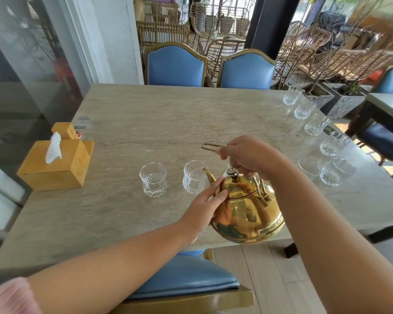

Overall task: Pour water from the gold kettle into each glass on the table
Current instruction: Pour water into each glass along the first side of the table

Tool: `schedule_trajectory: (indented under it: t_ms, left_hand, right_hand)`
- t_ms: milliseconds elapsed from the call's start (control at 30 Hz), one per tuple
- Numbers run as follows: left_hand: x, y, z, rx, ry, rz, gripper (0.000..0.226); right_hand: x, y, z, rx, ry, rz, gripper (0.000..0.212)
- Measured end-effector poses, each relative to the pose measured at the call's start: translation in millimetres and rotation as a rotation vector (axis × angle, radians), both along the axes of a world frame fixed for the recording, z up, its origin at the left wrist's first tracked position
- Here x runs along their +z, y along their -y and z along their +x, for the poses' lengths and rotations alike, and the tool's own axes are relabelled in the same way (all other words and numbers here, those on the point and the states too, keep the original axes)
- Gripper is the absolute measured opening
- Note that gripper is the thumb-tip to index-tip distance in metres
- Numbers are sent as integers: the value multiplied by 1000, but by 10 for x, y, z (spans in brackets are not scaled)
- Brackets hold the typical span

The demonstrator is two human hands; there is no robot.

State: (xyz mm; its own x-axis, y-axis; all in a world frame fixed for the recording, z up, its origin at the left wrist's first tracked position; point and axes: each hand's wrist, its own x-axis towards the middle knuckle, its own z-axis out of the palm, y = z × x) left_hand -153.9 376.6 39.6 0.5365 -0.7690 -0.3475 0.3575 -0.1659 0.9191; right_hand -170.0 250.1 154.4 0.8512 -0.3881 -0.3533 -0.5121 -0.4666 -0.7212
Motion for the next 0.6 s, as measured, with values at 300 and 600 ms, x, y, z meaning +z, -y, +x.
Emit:
schedule_trajectory:
  t_ms: [300, 600]
  left_hand:
    - [43, -11, 8, 14, -9, 2, 44]
    - [54, -23, 9, 14, 1, 6, 44]
  right_hand:
    - [20, -16, 42, -3, -17, 0, 24]
    - [32, -32, 42, 2, -22, 0, 25]
